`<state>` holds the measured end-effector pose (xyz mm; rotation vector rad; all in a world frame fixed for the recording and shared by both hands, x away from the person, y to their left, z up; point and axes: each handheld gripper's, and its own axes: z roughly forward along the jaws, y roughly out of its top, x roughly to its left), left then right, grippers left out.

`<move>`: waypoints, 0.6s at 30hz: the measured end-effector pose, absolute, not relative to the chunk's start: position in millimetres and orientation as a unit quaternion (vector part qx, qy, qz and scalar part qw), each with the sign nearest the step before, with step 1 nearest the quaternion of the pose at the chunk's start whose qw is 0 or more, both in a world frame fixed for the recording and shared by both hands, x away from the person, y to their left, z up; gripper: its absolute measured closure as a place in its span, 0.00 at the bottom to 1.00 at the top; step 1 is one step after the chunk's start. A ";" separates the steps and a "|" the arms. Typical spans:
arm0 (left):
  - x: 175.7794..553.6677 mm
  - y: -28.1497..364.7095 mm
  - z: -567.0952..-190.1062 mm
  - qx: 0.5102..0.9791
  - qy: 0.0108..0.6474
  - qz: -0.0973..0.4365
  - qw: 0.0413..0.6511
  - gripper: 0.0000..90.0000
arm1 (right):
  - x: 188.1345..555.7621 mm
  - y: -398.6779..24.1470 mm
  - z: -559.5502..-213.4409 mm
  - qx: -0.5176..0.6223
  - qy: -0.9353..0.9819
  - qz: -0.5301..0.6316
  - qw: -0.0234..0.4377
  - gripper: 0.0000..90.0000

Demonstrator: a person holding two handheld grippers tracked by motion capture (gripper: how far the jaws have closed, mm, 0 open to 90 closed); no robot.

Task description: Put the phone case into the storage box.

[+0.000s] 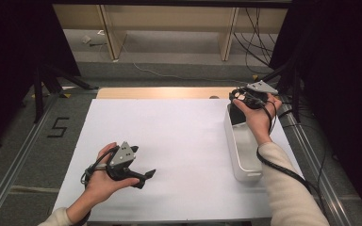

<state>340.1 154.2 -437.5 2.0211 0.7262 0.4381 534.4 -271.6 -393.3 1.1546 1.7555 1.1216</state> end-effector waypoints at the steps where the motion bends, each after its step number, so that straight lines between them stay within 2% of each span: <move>1: 340.2 154.3 -437.5 0.820 0.295 0.178 0.457 0.01 | 534.6 -271.2 -393.5 0.450 0.685 0.436 0.370 0.17; 18: 340.4 154.1 -437.7 0.820 0.295 0.177 0.457 0.01 | 538.2 -270.7 -401.1 0.452 0.696 0.426 0.360 0.16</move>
